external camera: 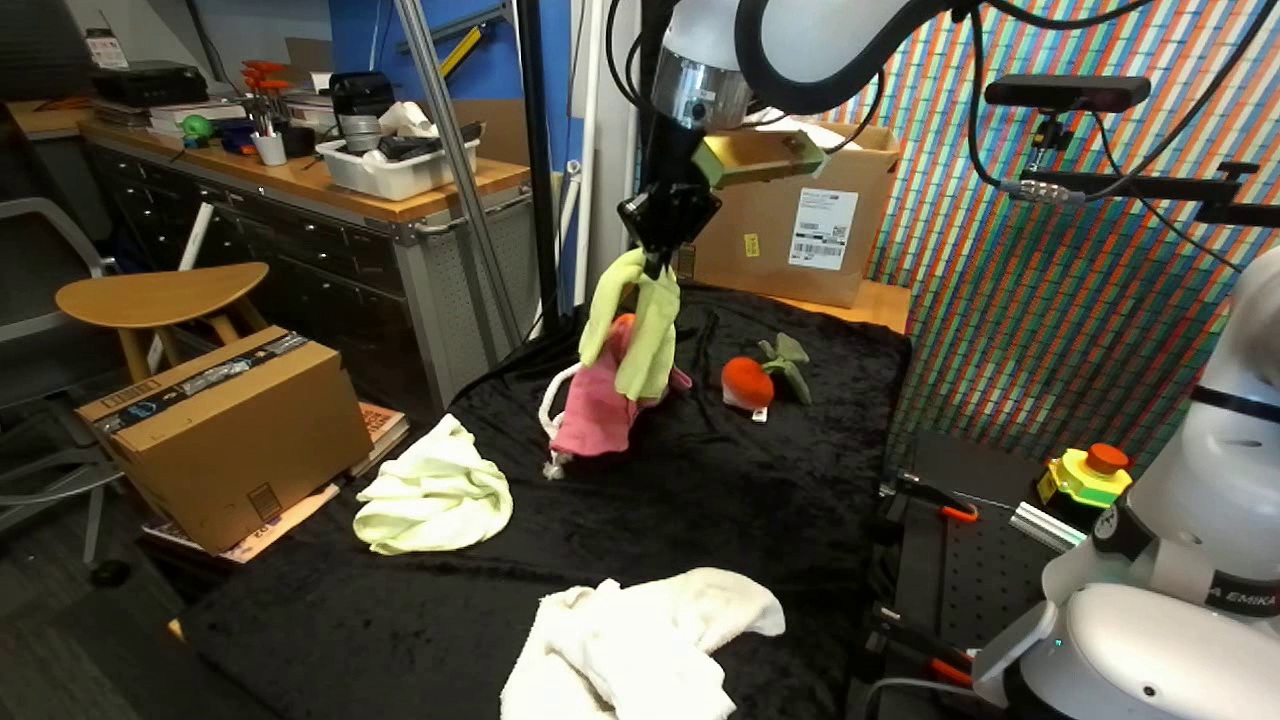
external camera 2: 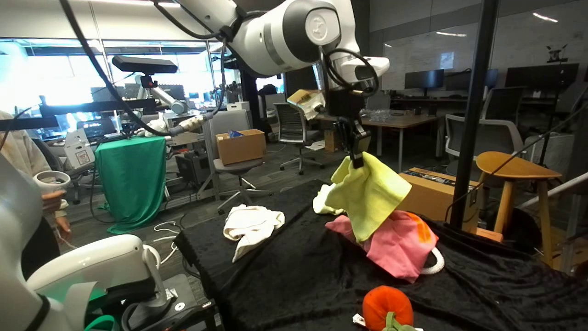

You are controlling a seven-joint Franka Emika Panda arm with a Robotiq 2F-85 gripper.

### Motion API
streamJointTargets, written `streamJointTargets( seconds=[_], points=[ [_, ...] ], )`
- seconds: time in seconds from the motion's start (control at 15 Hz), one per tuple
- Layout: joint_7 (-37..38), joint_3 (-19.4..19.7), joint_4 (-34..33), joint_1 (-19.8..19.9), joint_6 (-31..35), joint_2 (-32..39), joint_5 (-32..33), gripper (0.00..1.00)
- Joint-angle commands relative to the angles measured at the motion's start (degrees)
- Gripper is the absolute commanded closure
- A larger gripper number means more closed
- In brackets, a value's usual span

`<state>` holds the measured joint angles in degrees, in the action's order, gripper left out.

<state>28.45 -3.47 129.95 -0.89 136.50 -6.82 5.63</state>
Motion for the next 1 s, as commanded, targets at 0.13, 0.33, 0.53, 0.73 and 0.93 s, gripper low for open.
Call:
streamJointTargets(
  seconds=[0.13, 0.33, 0.53, 0.73, 0.93],
  points=[
    [1.3, -0.2, -6.6, 0.3, -1.3, 6.9, 2.7, 0.98],
    [1.7, 0.8, -9.4, -0.1, -2.4, 12.1, 4.0, 0.98],
    [2.6, 2.5, -12.3, -0.7, -3.9, 17.4, 5.2, 0.98],
    [5.2, 4.9, -16.4, -1.4, -6.5, 23.2, 6.2, 0.98],
    [6.9, 6.7, -20.2, -2.3, -9.3, 28.0, 5.9, 0.98]
  ],
)
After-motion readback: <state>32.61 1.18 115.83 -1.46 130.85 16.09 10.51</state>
